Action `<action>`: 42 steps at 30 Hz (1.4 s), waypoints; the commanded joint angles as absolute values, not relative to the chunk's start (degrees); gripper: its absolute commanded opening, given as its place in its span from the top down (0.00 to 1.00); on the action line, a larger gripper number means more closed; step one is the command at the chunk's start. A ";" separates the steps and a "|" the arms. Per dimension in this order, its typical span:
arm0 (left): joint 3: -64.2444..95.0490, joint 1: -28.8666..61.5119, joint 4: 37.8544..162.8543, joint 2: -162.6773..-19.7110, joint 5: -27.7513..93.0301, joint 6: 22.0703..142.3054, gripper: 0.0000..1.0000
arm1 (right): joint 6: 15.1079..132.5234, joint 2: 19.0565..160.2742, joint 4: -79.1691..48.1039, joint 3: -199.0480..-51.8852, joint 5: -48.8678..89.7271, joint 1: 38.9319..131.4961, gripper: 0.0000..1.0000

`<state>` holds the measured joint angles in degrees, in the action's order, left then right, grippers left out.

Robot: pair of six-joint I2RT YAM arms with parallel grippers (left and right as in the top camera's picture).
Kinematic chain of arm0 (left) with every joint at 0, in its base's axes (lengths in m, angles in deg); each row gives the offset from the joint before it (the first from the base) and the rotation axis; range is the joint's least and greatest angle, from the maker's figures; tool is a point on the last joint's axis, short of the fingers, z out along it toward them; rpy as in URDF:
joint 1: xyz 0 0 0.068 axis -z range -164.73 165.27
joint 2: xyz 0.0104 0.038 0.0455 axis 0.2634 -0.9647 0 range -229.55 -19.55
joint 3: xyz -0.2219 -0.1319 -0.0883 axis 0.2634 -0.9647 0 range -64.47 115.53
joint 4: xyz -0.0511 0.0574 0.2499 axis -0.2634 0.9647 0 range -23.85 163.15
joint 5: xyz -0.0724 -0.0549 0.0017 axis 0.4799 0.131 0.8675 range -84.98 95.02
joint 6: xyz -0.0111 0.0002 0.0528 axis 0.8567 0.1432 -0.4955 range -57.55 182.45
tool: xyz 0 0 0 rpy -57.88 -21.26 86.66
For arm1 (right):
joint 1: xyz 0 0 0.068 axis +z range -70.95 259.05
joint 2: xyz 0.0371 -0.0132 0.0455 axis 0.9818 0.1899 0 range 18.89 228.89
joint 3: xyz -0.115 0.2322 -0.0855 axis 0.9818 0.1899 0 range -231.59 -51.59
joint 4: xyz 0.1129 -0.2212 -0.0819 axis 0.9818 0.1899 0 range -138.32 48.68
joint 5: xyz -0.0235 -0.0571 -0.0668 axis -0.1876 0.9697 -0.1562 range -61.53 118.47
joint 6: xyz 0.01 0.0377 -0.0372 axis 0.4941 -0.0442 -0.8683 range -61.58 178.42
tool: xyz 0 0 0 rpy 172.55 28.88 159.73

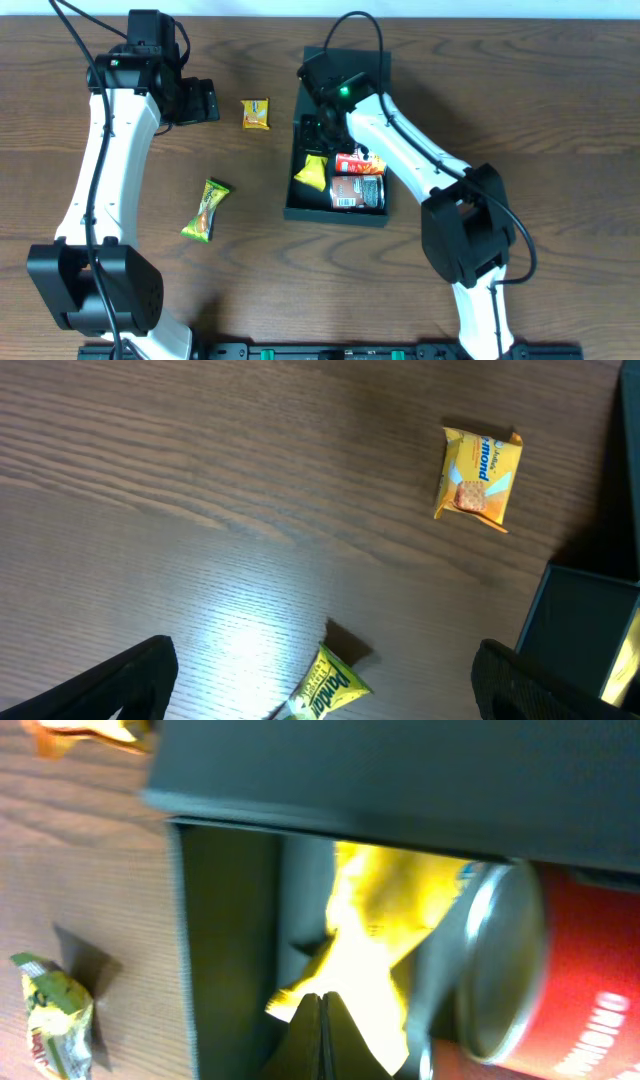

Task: Pack container
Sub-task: 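Push the yellow packet down into the box's left side with the right gripper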

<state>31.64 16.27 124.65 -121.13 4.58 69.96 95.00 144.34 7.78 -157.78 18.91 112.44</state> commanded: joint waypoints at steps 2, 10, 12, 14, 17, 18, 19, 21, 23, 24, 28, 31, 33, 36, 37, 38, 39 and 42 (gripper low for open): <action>31.66 16.42 125.28 -120.91 1.84 70.18 0.05 | 92.85 144.62 11.01 -159.12 19.85 112.28 0.99; 31.66 16.42 125.63 -120.91 1.60 70.18 0.05 | 93.31 144.67 14.16 -161.13 13.36 111.21 0.98; 31.66 16.42 125.65 -120.91 1.60 70.18 0.05 | 93.29 144.71 11.25 -160.32 15.19 113.03 0.99; 31.66 16.42 125.65 -120.91 1.60 70.18 0.04 | 93.20 144.71 9.59 -159.84 16.94 114.29 0.99; 31.66 16.42 125.68 -120.91 1.60 70.18 0.05 | 93.03 145.15 9.20 -159.79 19.83 115.50 0.98; 31.66 16.42 125.68 -120.91 1.60 70.18 0.04 | 93.03 145.37 9.07 -159.79 20.62 115.74 0.99; 31.66 16.42 125.68 -120.91 1.60 70.18 0.05 | 92.96 145.70 8.98 -159.79 21.77 115.93 0.99; 31.66 16.42 125.68 -120.91 1.60 70.18 0.04 | 91.91 146.37 8.59 -159.79 23.22 116.13 0.99; 31.66 16.42 125.68 -120.91 1.60 70.18 0.04 | 91.94 147.55 8.26 -159.79 23.52 116.28 0.99; 31.66 16.42 125.68 -120.91 1.60 70.18 0.04 | 91.94 148.14 8.32 -159.79 23.54 116.31 0.99; 31.66 16.42 125.70 -120.91 1.60 70.18 0.05 | 91.13 149.72 8.61 -159.79 23.57 116.20 0.99; 31.66 16.42 125.72 -120.91 1.60 70.18 0.05 | 91.13 150.24 8.43 -159.79 23.52 116.20 0.99; 31.66 16.42 125.72 -120.91 1.60 70.18 0.04 | 91.08 150.26 8.52 -159.79 23.57 116.20 0.98; 31.66 16.42 125.70 -120.91 1.60 70.18 0.05 | 90.51 150.26 8.87 -159.79 24.11 116.20 0.98; 31.66 16.42 125.70 -120.91 1.60 70.20 0.05 | 90.45 150.26 9.18 -159.79 24.46 116.20 0.99; 31.66 16.42 125.70 -120.91 1.60 70.20 0.04 | 90.43 150.26 9.57 -159.79 24.79 116.20 0.99; 31.66 16.42 125.70 -120.91 1.60 70.20 0.04 | 90.27 150.26 9.79 -159.79 25.21 116.20 0.98; 31.66 16.42 125.70 -120.91 1.60 70.20 0.05 | 89.38 150.26 10.38 -159.79 26.87 116.20 0.99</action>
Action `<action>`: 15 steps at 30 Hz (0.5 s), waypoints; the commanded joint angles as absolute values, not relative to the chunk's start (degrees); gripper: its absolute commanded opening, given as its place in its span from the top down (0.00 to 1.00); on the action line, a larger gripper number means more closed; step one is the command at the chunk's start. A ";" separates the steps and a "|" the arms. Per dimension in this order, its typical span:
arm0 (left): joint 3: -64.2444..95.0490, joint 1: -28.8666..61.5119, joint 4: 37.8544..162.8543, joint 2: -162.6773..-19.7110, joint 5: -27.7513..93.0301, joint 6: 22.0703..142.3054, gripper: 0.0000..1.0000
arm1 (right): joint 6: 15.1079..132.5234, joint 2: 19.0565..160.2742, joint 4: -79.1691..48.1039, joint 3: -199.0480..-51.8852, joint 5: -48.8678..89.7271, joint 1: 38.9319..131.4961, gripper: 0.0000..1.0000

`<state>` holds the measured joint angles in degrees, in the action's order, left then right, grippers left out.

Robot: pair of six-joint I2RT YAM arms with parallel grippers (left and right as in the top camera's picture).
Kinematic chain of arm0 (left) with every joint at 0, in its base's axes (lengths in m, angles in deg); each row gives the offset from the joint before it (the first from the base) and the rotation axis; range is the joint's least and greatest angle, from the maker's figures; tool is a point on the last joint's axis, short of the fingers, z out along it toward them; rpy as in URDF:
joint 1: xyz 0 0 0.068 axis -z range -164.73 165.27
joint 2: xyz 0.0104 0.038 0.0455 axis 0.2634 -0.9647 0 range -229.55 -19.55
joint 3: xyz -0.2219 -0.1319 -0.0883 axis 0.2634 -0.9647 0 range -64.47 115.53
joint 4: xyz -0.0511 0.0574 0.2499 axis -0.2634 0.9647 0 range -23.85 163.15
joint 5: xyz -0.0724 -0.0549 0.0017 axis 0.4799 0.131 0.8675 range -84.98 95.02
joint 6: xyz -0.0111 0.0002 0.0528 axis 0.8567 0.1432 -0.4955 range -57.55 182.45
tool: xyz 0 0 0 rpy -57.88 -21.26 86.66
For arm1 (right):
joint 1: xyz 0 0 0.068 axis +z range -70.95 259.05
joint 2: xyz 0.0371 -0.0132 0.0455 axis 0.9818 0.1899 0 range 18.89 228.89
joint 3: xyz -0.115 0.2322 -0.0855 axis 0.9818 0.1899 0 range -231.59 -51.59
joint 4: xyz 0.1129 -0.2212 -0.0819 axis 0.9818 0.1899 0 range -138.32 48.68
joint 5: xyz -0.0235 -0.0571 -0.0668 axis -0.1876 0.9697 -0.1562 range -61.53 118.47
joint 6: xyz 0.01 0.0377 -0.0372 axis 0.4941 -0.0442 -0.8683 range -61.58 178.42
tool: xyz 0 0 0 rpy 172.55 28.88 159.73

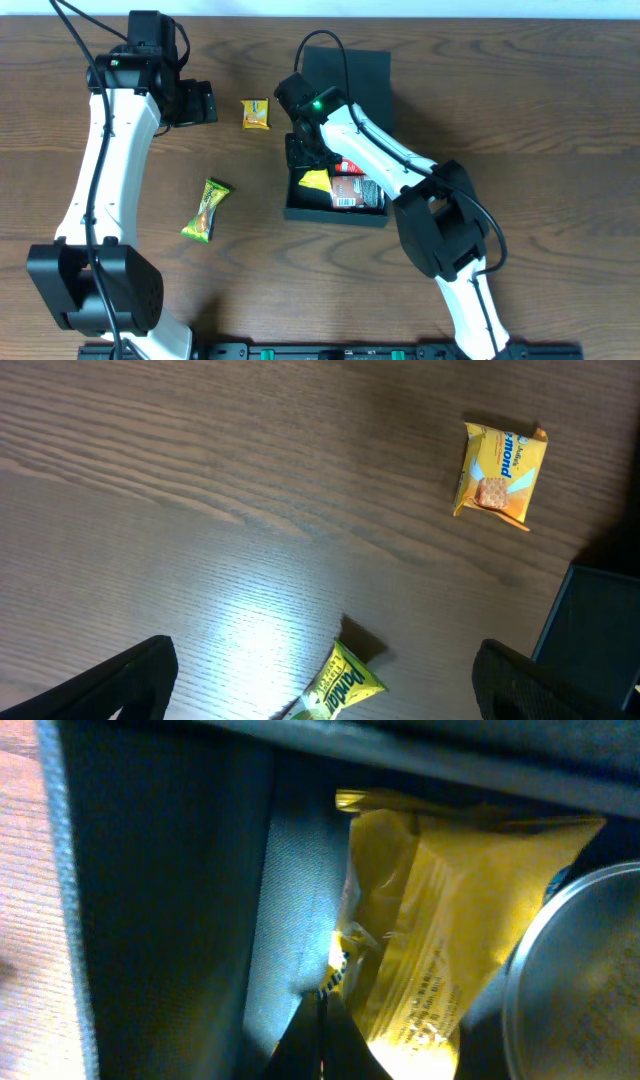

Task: Pack container
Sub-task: 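Push the yellow packet down into the box's left side with the right gripper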

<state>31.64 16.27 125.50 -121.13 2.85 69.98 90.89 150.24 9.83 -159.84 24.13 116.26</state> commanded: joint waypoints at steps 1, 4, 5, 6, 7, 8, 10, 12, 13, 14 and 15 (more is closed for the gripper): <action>31.66 16.42 125.70 -120.91 1.60 70.20 0.05 | 89.38 150.26 10.71 -159.79 27.74 116.20 0.98; 31.66 16.42 125.70 -120.91 1.60 70.20 0.05 | 88.72 150.26 11.36 -159.79 29.27 116.20 0.99; 31.66 16.42 125.72 -120.91 1.60 70.20 0.04 | 88.70 150.26 11.38 -159.79 29.69 116.20 0.99; 31.66 16.42 125.72 -120.91 1.62 70.20 0.05 | 88.74 150.26 11.25 -159.79 29.73 116.20 0.98; 31.66 16.44 125.72 -120.91 1.62 70.20 0.05 | 88.74 150.26 11.19 -159.81 29.73 116.20 0.99; 31.66 16.44 125.76 -120.91 1.62 70.20 0.05 | 88.74 150.26 11.19 -159.92 29.73 116.20 0.99; 31.66 16.44 125.96 -120.91 1.60 70.20 0.05 | 88.72 150.26 11.49 -159.97 30.34 116.20 0.98; 31.66 16.44 126.13 -120.91 1.62 70.20 0.05 | 88.66 150.26 12.00 -159.97 30.91 116.20 0.98; 31.66 16.44 126.16 -120.91 1.60 70.20 0.04 | 88.53 150.26 12.19 -159.97 31.19 116.20 0.99; 31.66 16.44 126.18 -120.91 1.62 70.20 0.04 | 88.53 150.26 12.28 -159.97 31.54 116.20 0.98; 31.66 16.44 126.16 -120.91 1.62 70.20 0.05 | 88.53 150.26 12.32 -159.97 31.76 116.20 0.99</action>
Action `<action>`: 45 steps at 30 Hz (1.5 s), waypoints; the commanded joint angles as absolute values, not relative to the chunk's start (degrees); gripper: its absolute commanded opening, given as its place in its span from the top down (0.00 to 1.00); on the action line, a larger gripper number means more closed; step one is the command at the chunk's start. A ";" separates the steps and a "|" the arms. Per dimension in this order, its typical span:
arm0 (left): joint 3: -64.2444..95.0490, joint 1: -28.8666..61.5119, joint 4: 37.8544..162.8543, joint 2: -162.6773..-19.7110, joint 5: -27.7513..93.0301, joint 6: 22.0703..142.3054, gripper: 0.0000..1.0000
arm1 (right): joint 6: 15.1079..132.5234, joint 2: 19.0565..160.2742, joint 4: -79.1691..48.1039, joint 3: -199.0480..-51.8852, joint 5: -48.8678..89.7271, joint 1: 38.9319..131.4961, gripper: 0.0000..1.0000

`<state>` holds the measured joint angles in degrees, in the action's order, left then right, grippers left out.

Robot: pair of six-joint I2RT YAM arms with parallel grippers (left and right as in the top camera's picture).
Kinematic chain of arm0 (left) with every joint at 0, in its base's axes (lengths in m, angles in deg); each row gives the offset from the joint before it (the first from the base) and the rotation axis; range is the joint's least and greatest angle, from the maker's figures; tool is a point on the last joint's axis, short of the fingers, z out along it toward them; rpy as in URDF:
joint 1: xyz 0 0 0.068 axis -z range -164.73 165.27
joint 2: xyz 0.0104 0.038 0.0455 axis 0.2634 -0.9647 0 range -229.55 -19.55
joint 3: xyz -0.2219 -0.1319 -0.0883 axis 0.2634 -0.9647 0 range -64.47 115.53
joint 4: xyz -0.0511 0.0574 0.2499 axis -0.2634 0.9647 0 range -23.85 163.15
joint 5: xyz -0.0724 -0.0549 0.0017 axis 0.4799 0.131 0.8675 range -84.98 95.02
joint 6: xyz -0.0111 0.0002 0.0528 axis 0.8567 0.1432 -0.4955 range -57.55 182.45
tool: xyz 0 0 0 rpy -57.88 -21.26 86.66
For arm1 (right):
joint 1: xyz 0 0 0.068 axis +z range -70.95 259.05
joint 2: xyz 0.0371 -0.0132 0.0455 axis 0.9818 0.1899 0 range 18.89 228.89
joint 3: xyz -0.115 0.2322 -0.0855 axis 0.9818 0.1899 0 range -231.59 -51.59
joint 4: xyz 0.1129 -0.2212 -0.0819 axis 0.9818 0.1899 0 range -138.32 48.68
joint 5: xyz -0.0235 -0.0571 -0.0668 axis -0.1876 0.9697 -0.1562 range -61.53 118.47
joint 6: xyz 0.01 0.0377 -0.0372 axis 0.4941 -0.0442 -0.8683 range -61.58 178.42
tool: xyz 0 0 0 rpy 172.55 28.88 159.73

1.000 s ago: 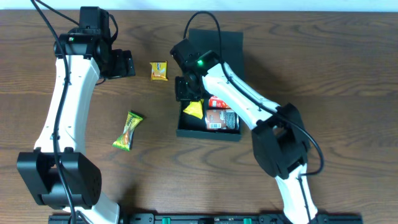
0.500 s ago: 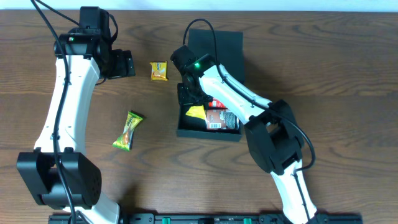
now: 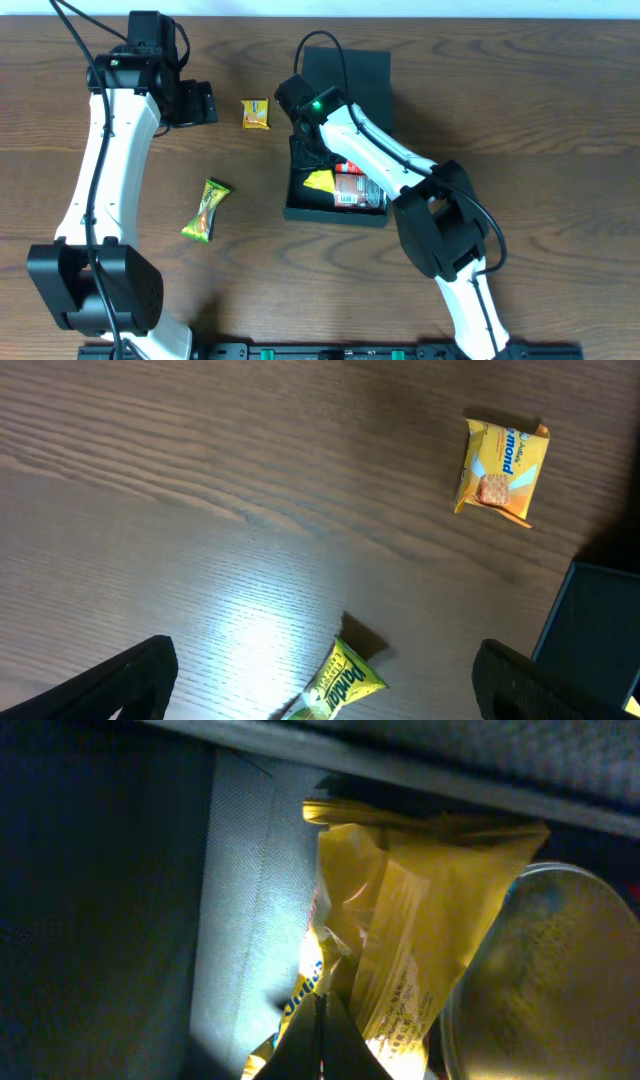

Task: Pack container
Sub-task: 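Push the yellow packet down into the box's left side with the right gripper, then raise the right arm away from the box to the back right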

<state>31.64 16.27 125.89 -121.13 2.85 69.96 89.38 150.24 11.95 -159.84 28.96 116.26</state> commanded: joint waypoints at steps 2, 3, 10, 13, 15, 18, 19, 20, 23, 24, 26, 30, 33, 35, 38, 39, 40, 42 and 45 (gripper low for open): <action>31.66 16.44 126.18 -120.91 1.62 70.20 0.04 | 88.53 150.26 12.39 -159.97 31.96 116.20 0.98; 31.66 16.44 126.18 -120.91 1.62 70.20 0.04 | 88.53 150.26 12.56 -159.97 32.29 116.20 0.98; 31.66 16.44 126.62 -120.91 1.65 70.22 0.05 | 88.53 150.26 13.33 -159.97 33.93 116.20 0.98; 31.66 16.44 127.12 -120.91 1.65 70.22 0.05 | 88.55 150.26 13.59 -160.86 32.24 116.17 0.99; 31.66 16.44 127.25 -120.91 1.65 70.20 0.05 | 88.26 150.26 13.31 -162.61 28.24 116.02 0.99; 31.66 16.44 127.21 -120.91 1.65 70.20 0.04 | 87.43 150.26 13.09 -167.71 24.42 115.37 0.99; 31.66 16.44 127.21 -120.91 1.65 70.20 0.05 | 87.43 150.26 13.59 -170.66 24.33 114.99 0.99; 31.66 16.44 127.21 -120.91 1.62 70.20 0.04 | 87.43 150.26 14.18 -173.13 24.24 114.69 0.99; 31.66 16.44 127.23 -120.91 1.62 70.20 0.04 | 85.86 150.26 15.97 -182.94 22.91 113.07 0.99; 31.66 16.44 127.27 -120.91 1.65 70.20 0.05 | 85.09 150.26 16.83 -186.70 22.89 112.35 0.99; 31.66 16.44 127.62 -120.91 1.91 70.11 0.05 | 83.61 150.26 18.05 -192.01 24.66 111.10 0.99; 31.66 16.44 129.83 -120.91 2.06 69.72 0.05 | 83.15 150.26 24.39 -199.40 38.25 108.17 0.99; 31.66 16.44 132.45 -120.91 2.04 68.19 0.05 | 83.15 150.26 29.63 -200.82 45.73 105.73 0.86; 31.66 16.44 135.80 -120.91 2.32 65.59 0.05 | 83.19 150.26 34.29 -200.82 48.48 103.37 0.33; 31.66 16.44 142.22 -120.91 6.59 59.55 0.05 | 86.49 150.26 41.09 -200.80 48.64 99.54 0.01; 31.66 16.44 144.49 -120.91 7.64 59.16 0.05 | 88.02 150.26 42.73 -200.80 48.61 98.08 0.01; 31.64 16.44 146.64 -120.91 8.03 59.18 0.05 | 88.39 150.26 43.84 -200.80 48.57 96.39 0.01; 31.49 16.55 150.29 -120.91 8.25 59.18 0.04 | 88.35 150.24 45.15 -200.80 47.13 93.60 0.01; 28.82 17.08 151.82 -120.65 9.36 58.35 0.04 | 86.12 150.26 46.01 -200.80 43.08 90.27 0.01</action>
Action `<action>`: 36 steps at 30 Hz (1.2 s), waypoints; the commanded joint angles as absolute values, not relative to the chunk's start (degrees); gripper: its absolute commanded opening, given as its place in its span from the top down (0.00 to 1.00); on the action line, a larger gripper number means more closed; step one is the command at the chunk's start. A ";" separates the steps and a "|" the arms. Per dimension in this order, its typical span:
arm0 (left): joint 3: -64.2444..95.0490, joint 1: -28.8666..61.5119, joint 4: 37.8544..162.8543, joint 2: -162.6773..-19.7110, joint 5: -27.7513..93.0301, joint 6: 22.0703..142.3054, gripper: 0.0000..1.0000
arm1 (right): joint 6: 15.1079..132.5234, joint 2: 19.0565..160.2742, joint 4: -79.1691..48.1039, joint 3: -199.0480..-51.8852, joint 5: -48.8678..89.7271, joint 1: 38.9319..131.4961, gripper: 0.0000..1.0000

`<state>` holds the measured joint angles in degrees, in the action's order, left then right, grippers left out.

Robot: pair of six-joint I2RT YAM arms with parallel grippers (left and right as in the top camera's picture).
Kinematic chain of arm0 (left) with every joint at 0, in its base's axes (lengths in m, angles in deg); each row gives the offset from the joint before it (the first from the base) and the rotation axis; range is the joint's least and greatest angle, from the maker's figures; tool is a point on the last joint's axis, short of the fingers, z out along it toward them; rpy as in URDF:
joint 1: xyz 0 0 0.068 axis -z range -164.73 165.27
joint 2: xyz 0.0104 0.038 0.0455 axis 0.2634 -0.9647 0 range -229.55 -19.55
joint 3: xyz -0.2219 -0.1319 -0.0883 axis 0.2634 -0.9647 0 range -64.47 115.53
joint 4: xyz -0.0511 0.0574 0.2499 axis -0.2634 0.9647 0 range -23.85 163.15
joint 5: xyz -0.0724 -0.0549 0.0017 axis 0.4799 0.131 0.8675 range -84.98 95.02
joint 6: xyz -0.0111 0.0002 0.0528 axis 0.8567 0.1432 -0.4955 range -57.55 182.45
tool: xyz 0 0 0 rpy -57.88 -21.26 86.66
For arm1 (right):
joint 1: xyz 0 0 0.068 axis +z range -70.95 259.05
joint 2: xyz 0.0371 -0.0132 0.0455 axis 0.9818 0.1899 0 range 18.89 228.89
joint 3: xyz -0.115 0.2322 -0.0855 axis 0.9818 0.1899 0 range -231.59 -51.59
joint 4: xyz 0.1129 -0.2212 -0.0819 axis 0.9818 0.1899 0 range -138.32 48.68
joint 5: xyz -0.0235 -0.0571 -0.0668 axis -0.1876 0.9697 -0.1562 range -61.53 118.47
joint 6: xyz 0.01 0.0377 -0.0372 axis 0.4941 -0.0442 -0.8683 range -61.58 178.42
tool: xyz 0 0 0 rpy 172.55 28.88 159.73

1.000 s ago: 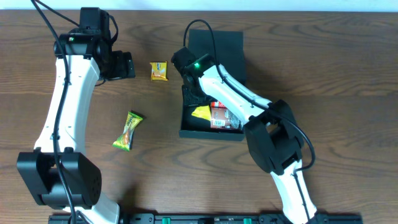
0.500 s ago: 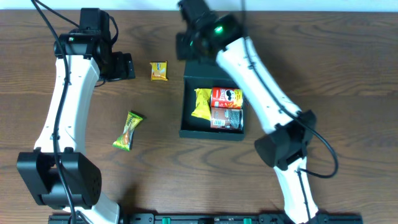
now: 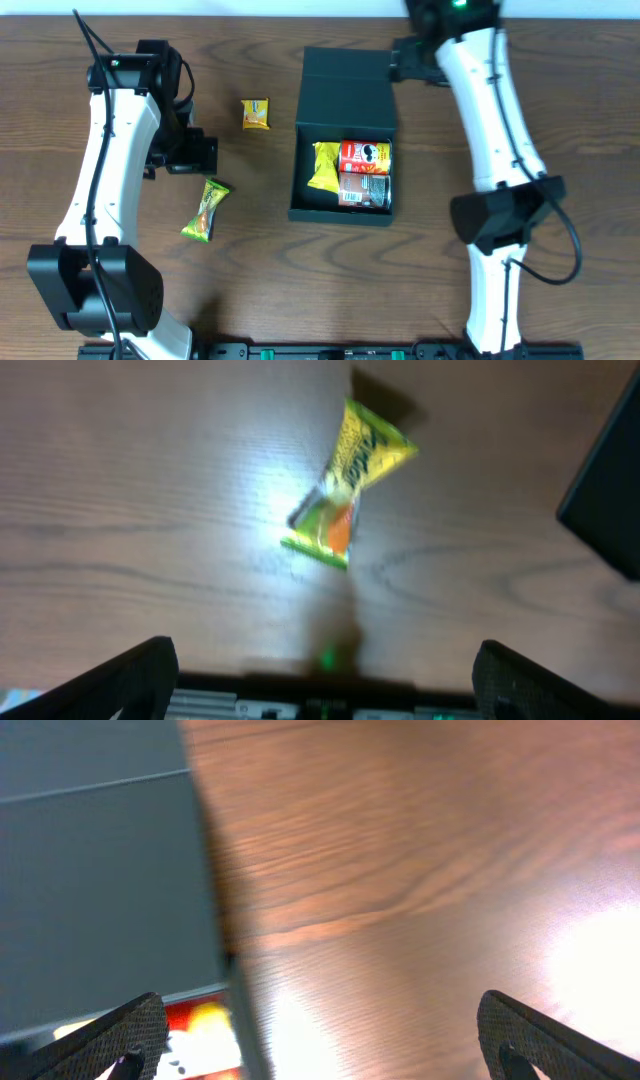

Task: Pack container
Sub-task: 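Raise the right arm away from the box to the back right, then move the left gripper down onto the yellow-green Pandan packet and grasp it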

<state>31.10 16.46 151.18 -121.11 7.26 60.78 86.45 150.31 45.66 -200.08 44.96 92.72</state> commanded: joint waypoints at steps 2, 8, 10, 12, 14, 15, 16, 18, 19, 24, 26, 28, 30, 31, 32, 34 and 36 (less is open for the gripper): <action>24.60 18.02 148.95 -119.75 9.51 58.40 0.04 | 84.77 150.24 45.66 -200.80 42.43 89.07 0.01; 7.21 20.22 136.04 -115.97 10.13 59.69 0.04 | 81.07 150.05 44.61 -200.80 46.25 89.90 0.01; 3.38 20.55 130.72 -115.27 10.30 60.19 0.04 | 81.01 150.05 44.04 -200.80 46.17 89.79 0.01; 0.87 20.57 126.75 -115.20 9.36 61.02 0.03 | 81.01 150.05 44.08 -200.80 46.01 89.55 0.01; -1.25 20.55 122.99 -115.20 7.33 61.19 0.04 | 81.01 150.05 44.43 -200.80 46.01 89.44 0.01; -2.48 20.55 120.82 -115.23 6.06 61.19 0.04 | 81.01 150.05 44.50 -200.80 46.01 89.40 0.01; -3.50 20.55 118.92 -115.23 5.36 61.17 0.04 | 81.01 150.05 44.50 -200.80 46.01 89.40 0.01; -5.14 20.55 115.08 -115.31 4.82 61.08 0.04 | 81.01 150.05 44.50 -200.80 45.90 89.42 0.01; -5.58 20.55 113.24 -115.36 4.75 61.06 0.04 | 81.03 150.05 44.48 -200.80 45.75 89.42 0.01; -5.60 20.55 109.11 -115.42 4.53 61.17 0.09 | 81.01 150.05 43.99 -200.80 44.92 89.42 0.01; -5.60 20.55 108.96 -115.42 4.53 61.15 0.12 | 81.01 150.05 43.82 -200.80 44.94 89.42 0.01; -5.60 20.55 108.91 -115.42 4.58 61.17 0.19 | 81.01 150.05 43.78 -200.80 44.94 89.42 0.01; -5.60 20.55 109.00 -115.42 4.64 61.43 0.20 | 81.01 150.05 43.67 -200.80 44.94 89.42 0.01; -5.60 20.55 109.15 -115.42 4.66 61.43 0.23 | 81.01 150.05 43.56 -200.80 44.94 89.42 0.01; -5.60 20.55 109.26 -115.42 4.66 61.43 0.28 | 81.01 150.05 43.43 -200.80 44.94 89.40 0.01; -5.60 20.55 109.48 -115.42 4.86 61.50 0.39 | 80.66 150.05 42.92 -200.80 44.94 89.40 0.01; -5.60 20.55 109.70 -115.42 4.88 62.31 0.48 | 80.42 150.05 42.46 -200.80 44.94 89.40 0.01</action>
<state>-5.51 20.44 109.28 -116.34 5.47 61.48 81.57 150.31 42.81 -200.08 44.77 89.53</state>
